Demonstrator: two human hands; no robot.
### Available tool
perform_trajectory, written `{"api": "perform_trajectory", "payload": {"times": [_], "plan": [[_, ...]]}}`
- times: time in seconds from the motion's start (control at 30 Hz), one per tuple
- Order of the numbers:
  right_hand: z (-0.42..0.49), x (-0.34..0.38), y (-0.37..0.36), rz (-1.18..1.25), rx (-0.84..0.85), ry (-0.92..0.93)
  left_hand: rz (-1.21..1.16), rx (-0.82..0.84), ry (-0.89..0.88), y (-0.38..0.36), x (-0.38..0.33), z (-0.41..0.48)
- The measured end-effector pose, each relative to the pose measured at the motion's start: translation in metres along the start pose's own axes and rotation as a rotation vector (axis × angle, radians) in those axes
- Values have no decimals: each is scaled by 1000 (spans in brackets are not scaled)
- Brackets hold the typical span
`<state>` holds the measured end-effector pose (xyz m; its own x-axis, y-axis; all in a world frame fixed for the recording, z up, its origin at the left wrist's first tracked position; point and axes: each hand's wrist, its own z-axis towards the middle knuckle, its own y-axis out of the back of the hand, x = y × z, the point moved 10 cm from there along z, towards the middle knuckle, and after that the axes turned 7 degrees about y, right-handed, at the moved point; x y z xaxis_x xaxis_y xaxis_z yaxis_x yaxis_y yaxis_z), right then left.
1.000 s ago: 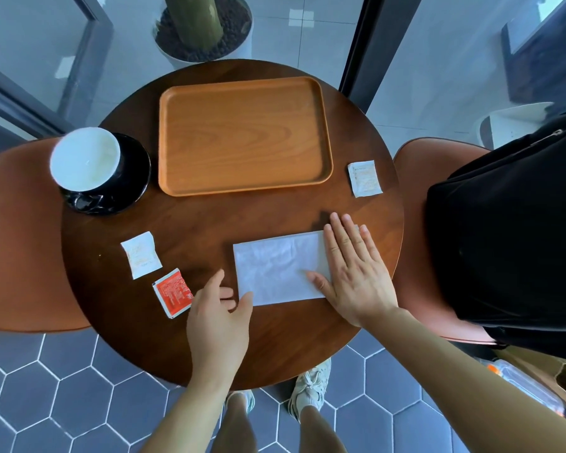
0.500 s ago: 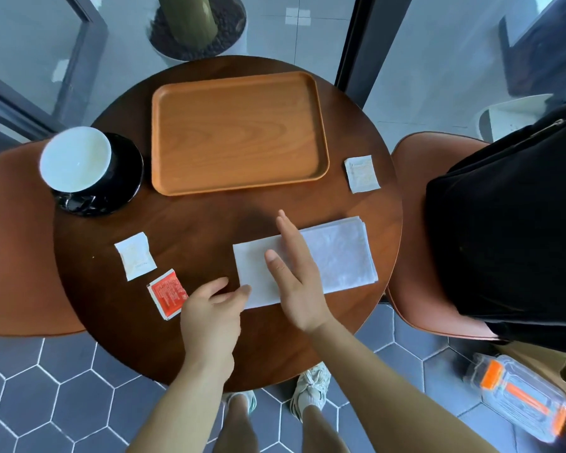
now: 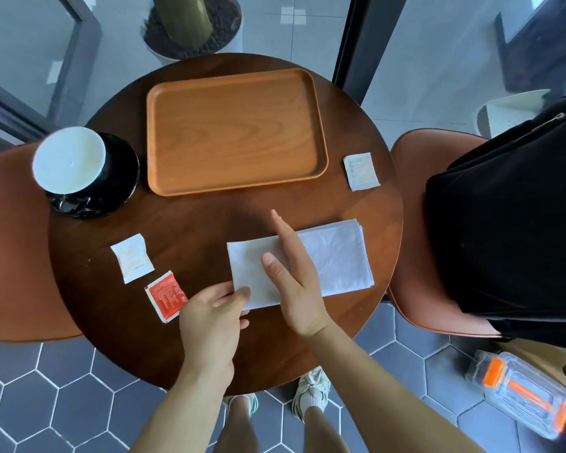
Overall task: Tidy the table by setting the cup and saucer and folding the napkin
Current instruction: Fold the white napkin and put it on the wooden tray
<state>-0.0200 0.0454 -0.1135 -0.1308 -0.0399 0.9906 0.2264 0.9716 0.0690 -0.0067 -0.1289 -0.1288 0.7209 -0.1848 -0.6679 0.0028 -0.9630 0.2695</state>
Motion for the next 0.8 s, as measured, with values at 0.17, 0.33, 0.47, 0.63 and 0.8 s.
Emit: {"api": "perform_trajectory", "payload": {"times": [0.17,0.33,0.47,0.63,0.8], "plan": [[-3,0,-1,71,-33,-24,-9,-30,-35,5,-3,-2],[-8,10,42,109,-278,-19,-20,-43,-137,2,-21,-16],[-23,38,109,-543,-460,184,5,-76,-210,0,-32,-24],[-24,0,142,-878,-314,-139,54,-149,-267,-2,-41,-29],[-17,6,130,-867,-261,-90,210,-182,-467,-21,-71,-52]]}}
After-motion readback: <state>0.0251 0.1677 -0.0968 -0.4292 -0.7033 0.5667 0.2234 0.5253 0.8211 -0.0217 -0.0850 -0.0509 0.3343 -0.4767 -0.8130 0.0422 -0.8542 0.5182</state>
